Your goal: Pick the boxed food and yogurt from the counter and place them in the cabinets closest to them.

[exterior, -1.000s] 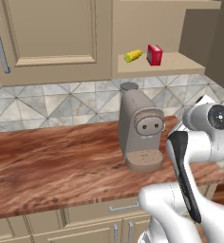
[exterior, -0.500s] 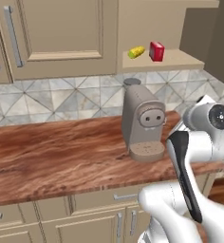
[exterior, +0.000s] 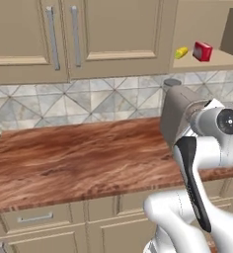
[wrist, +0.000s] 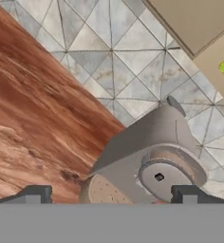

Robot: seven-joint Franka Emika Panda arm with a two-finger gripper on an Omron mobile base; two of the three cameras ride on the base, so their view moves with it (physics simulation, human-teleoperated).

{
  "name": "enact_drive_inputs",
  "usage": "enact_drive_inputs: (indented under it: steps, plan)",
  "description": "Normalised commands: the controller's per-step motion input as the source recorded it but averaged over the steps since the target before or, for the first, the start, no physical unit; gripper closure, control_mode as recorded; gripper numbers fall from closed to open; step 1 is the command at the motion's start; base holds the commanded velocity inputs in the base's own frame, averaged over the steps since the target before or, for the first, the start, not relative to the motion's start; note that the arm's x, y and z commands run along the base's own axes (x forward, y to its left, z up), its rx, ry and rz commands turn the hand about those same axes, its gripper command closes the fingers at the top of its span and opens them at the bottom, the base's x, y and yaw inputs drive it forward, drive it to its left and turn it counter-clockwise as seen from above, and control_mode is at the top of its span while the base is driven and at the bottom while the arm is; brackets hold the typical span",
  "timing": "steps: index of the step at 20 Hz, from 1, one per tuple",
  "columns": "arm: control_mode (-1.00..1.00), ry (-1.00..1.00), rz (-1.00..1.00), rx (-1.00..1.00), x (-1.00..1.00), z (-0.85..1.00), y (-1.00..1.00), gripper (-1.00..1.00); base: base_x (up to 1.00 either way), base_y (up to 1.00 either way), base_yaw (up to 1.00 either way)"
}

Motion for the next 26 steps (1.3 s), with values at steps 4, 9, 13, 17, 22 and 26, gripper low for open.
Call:
enact_drive_inputs:
  steps: [4, 9, 13, 17, 22, 26]
  plan:
    - [1.0, 0.0, 0.0, 0.0, 0.0, 0.0, 0.0, -1.0, -0.33, 0.8, 0.0]
    - [1.0, 0.0, 0.0, 0.0, 0.0, 0.0, 0.0, -1.0, -0.33, 0.8, 0.0]
    - [1.0, 0.0, 0.0, 0.0, 0.0, 0.0, 0.0, -1.0, -0.32, 0.8, 0.0]
    - [1.0, 0.0, 0.0, 0.0, 0.0, 0.0, 0.0, -1.0, -0.31, 0.8, 0.0]
    - [1.0, 0.0, 0.0, 0.0, 0.0, 0.0, 0.0, -1.0, -0.31, 0.8, 0.0]
    - [1.0, 0.0, 0.0, 0.0, 0.0, 0.0, 0.0, -1.0, -0.31, 0.8, 0.0]
